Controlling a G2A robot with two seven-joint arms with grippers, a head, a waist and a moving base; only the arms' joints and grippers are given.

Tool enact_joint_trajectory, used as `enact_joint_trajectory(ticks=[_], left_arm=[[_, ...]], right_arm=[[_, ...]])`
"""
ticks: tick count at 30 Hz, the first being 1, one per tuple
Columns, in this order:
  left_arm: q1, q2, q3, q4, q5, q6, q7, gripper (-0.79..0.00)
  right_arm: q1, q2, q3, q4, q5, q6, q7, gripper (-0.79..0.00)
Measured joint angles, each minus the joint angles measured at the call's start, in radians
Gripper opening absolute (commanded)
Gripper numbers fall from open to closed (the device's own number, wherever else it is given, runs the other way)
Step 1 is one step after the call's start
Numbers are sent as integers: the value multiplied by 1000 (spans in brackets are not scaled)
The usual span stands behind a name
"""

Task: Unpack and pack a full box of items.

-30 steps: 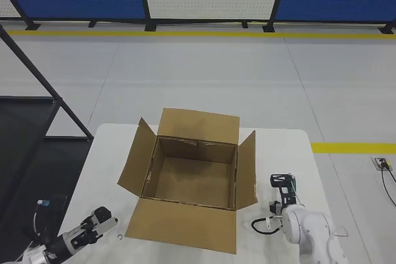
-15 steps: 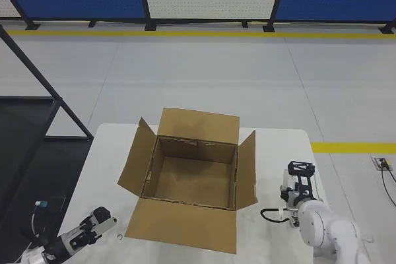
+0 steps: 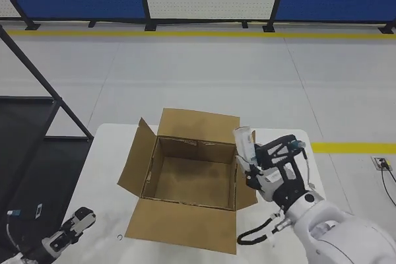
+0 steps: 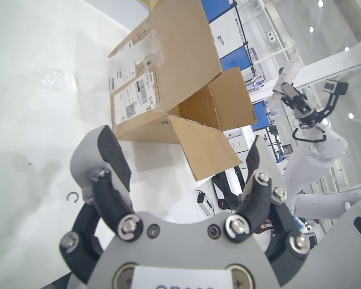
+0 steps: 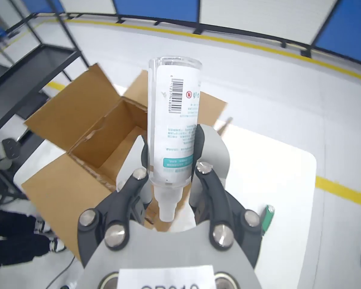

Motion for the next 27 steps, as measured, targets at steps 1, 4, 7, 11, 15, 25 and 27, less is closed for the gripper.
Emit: enact_joint_trajectory(ticks=[1,4,7,11,15,25,27], left_arm=[[8,-1,-4,2,-7,-6,6,0],[36,-6,-16,5,-29,-25,24,0],[61,-10,-23,5,-44,-42,39,0],[91,-15,-30,-1,-61,-62,49,0],[112,-18,-32,-20,-68,-76,42,0],[114,-18,-33,-22,-67,-77,40,0],[114,-18,-33,-22,-67,-77,40,0]], right_arm=[[27,-3,-47,4,-22,5,27,-785],[122,-23,-212,85,-87,32,72,-785],[237,-54,-367,238,-131,71,74,-785],[386,-114,-539,468,-165,162,62,-785],[462,-149,-608,609,-176,219,74,-785],[450,-148,-600,599,-169,211,65,-785],[435,-149,-580,633,-129,174,25,-785]])
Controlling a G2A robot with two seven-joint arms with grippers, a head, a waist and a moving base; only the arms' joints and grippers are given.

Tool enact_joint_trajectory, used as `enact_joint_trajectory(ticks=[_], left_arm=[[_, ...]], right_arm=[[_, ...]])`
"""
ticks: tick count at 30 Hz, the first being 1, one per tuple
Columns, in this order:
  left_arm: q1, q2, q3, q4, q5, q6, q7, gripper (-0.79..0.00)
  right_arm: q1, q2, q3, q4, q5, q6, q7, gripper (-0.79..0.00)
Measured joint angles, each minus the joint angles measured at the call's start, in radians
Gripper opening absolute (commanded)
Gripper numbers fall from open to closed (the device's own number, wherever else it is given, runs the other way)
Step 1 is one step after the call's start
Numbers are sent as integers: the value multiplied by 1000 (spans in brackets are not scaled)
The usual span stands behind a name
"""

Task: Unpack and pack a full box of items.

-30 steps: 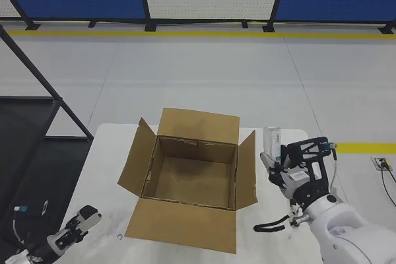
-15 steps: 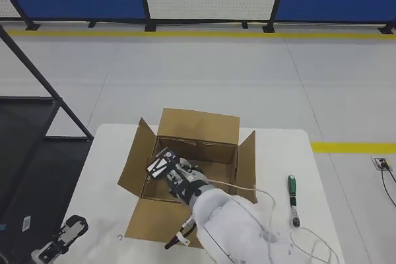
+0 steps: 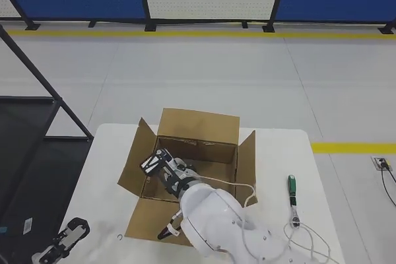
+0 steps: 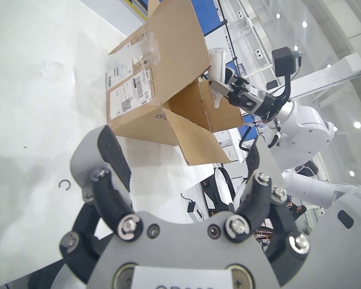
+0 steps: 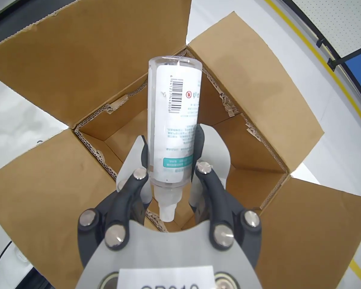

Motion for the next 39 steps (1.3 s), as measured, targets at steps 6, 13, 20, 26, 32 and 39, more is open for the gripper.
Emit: enact_joint_trajectory(ticks=[6,13,20,26,32,39], left_arm=[[0,0,0,0,0,0,0,0],[0,0,0,0,0,0,0,0],[0,0,0,0,0,0,0,0],[0,0,0,0,0,0,0,0],[0,0,0,0,0,0,0,0],[0,0,0,0,0,0,0,0]], right_arm=[[130,-42,34,287,173,-124,-19,-785],[297,-112,-2,711,379,-276,-7,-785],[375,-200,-83,1021,420,-246,-49,-785],[398,-260,-115,1165,449,-246,-78,-163],[415,-294,-117,1222,463,-244,-126,-37],[403,-300,-110,1183,432,-191,-150,-34]])
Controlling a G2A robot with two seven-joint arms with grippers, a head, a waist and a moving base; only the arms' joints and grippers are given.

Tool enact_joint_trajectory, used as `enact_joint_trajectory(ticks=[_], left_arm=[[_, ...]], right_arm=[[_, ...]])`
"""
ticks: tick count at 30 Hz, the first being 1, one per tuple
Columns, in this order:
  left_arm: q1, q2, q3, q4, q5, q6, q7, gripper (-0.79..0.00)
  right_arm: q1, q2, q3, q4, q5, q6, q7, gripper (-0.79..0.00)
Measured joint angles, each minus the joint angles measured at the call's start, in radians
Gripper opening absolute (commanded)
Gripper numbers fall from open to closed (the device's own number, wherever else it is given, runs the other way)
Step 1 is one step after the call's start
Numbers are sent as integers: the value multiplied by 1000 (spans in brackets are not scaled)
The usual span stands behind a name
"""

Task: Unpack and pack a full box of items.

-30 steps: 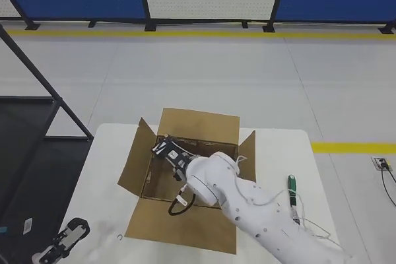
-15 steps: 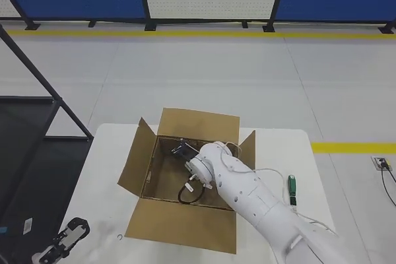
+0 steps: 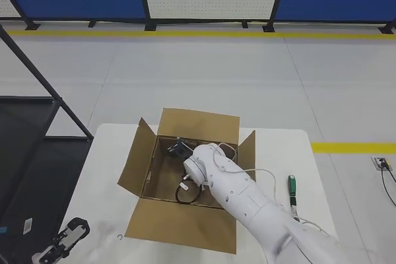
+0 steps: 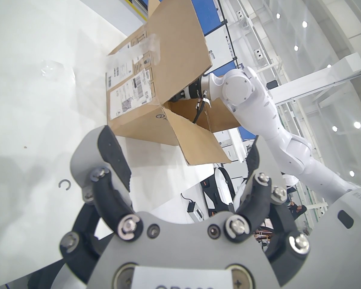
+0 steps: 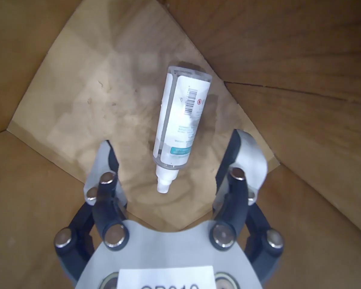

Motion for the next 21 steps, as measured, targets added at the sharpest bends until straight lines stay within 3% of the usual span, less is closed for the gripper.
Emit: enact_joint_trajectory(ticks=[4,10,13,16,21], left_arm=[[0,0,0,0,0,0,0,0],[0,0,0,0,0,0,0,0],[0,0,0,0,0,0,0,0],[0,0,0,0,0,0,0,0],[0,0,0,0,0,0,0,0]], right_arm=[[-35,22,23,-114,-35,51,-16,-18],[-192,112,98,-502,-221,190,55,0],[-338,174,165,-794,-393,262,133,0],[-505,226,247,-1097,-554,271,164,0],[-746,268,374,-1484,-717,299,21,0]])
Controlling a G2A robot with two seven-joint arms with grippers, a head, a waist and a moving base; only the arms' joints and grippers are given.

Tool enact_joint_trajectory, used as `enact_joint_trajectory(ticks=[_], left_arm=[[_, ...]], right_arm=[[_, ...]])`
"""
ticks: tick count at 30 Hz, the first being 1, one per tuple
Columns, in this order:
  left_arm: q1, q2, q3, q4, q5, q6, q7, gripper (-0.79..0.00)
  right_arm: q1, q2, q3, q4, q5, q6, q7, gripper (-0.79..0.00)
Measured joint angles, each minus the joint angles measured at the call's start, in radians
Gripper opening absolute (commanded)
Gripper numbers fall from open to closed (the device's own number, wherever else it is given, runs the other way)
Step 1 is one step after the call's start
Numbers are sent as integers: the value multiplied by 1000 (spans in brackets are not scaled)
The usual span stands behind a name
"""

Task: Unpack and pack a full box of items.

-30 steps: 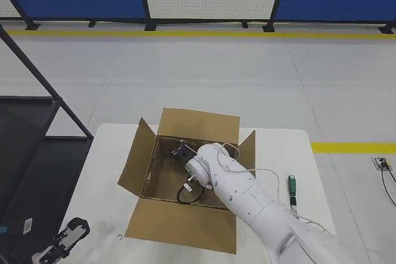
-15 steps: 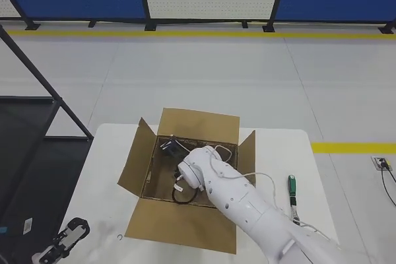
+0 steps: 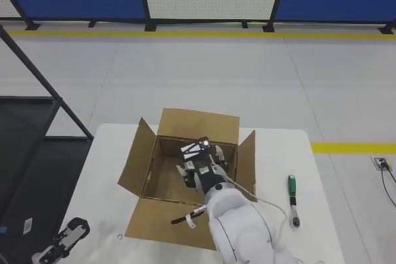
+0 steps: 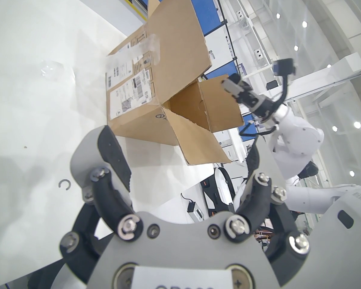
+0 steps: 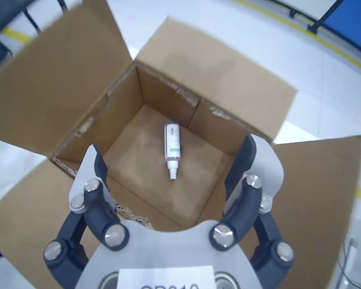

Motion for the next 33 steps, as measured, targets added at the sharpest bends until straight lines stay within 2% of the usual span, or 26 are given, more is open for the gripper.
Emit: enact_joint_trajectory(ticks=[3,7,9,11,14,18,19,20,24,26,30,32,33], left_arm=[[0,0,0,0,0,0,0,0],[0,0,0,0,0,0,0,0],[0,0,0,0,0,0,0,0],[0,0,0,0,0,0,0,0],[0,0,0,0,0,0,0,0],[0,0,0,0,0,0,0,0],[0,0,0,0,0,0,0,0],[0,0,0,0,0,0,0,0],[0,0,0,0,0,0,0,0],[0,0,0,0,0,0,0,0],[0,0,0,0,0,0,0,0],[0,0,0,0,0,0,0,0],[0,0,0,0,0,0,0,0]], right_arm=[[-109,13,70,-155,-77,23,-44,0],[-244,28,204,-318,-73,10,-59,0],[-292,32,292,-341,-47,9,-81,0],[-331,35,388,-334,44,14,-102,0],[-394,38,538,-325,143,42,-58,0],[-389,44,666,-190,207,23,15,0],[-375,46,691,-135,219,9,26,-99],[-366,48,707,-94,236,-7,30,-111],[-328,57,768,78,298,-80,43,-89],[-309,63,796,155,330,-122,49,-182],[-271,73,819,281,350,-190,74,-268],[-254,78,819,327,353,-216,82,-339],[-249,80,817,342,355,-227,84,-342]])
